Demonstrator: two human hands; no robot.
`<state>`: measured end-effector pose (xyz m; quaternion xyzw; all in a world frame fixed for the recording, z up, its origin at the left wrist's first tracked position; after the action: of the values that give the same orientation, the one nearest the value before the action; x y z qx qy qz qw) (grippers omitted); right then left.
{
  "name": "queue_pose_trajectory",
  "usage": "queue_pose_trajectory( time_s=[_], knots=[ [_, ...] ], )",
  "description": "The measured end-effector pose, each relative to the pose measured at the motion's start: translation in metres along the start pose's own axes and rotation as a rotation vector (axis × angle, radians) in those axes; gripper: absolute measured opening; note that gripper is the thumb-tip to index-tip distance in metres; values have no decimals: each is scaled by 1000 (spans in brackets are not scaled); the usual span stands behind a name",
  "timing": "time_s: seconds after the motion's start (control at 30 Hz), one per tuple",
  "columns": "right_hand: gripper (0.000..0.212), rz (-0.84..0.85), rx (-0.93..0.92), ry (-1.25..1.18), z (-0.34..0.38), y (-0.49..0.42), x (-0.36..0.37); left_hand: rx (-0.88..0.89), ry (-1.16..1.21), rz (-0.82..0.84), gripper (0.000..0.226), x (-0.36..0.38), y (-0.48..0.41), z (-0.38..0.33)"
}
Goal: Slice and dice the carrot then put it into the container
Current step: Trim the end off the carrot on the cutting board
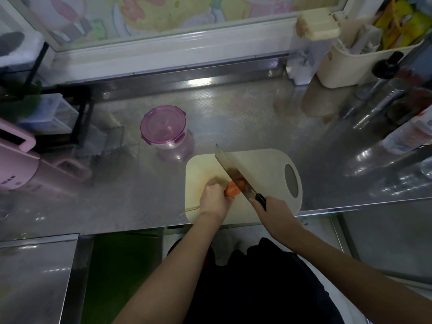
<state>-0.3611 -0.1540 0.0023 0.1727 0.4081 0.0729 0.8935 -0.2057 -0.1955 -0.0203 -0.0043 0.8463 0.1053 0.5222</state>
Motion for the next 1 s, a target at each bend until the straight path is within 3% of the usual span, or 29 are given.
queue_pose_trajectory(
  time_s=[0.43,0.8,1.0],
  knots=[
    [45,47,25,132,8,-7,2,16,0,-30,27,2,1,0],
    [39,76,52,60,31,-23,8,33,-3,-39,25,-1,3,-5],
    [46,97,54,43,33,-21,10,-6,-4,7,22,-4,0,-2]
  ],
)
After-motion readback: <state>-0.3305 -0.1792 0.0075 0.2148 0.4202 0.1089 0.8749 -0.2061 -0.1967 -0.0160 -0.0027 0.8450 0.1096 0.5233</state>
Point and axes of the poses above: each hand's wrist, its own y-axis away from the middle knuckle, its own x-axis out of the palm, z = x × y, the point moved 9 cm from there along -y, towards the middle knuckle, and after that the axes turned 7 degrees about -z, right-handed, at the moved point
